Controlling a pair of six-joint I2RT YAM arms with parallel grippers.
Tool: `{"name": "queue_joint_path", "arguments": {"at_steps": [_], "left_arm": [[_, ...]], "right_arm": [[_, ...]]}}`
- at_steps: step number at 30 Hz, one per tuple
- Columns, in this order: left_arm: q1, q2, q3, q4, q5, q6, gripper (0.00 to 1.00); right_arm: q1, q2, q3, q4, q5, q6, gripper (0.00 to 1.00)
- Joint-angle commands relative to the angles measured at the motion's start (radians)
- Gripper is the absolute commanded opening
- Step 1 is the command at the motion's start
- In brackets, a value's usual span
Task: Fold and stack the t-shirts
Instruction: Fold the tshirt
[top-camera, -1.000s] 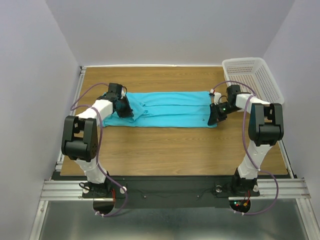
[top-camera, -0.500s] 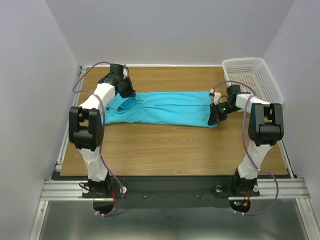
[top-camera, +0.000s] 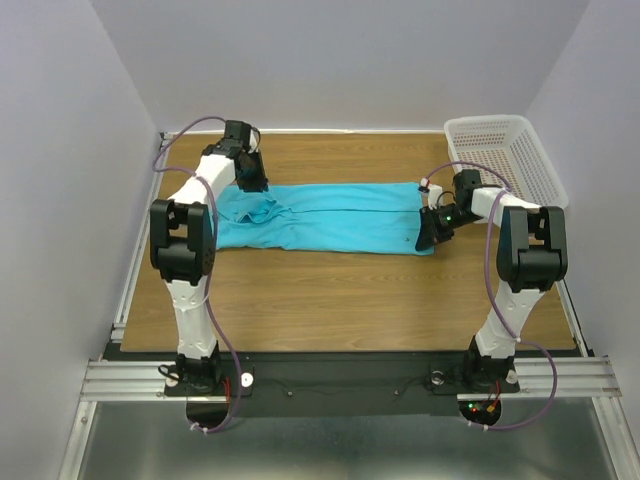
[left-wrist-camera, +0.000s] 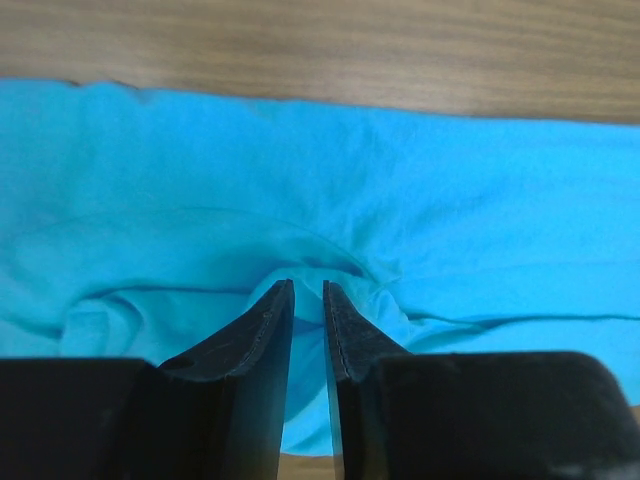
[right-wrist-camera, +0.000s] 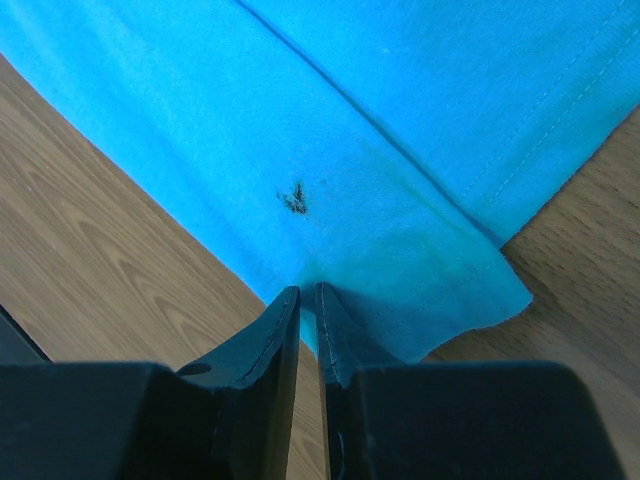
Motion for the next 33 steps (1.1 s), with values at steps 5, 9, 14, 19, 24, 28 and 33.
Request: {"name": "queue_joint_path", "arguments": {"at_steps": [5,9,14,19,24,28,33], "left_arm": [[0.04,-0.21,-0.018,-0.025,-0.016,0.082,0.29],[0.042,-0.33,-0.225,0.008,0.035,0.062,0.26],[0.045,-0.396,-0.418,0.06,0.111,0.071,0.15],[0.045,-0.324,-0.397,0.018,0.107,0.117,0.08],[0.045,-0.223,-0.348,-0.013,0.012,0.137,0.08],[0.046,-0.171,-0.299,-0.015,-0.031,0.146,0.08],[0.049,-0.125,-0.231,0.001,-0.031,0.116,0.08]], "right_arm": [[0.003,0.035,0.006,0.041,0.12,-0.032,0.19],[0.003,0.034,0.006,0.041,0.12,-0.032,0.19],[0.003,0.034,0.006,0.042,0.114,-0.031,0.19],[0.003,0.031,0.004,0.041,0.116,-0.031,0.19],[0.003,0.026,0.004,0.041,0.114,-0.031,0.19],[0.003,0.031,0.006,0.041,0.114,-0.031,0.19],[0.003,0.032,0.003,0.042,0.114,-0.031,0.19]]}}
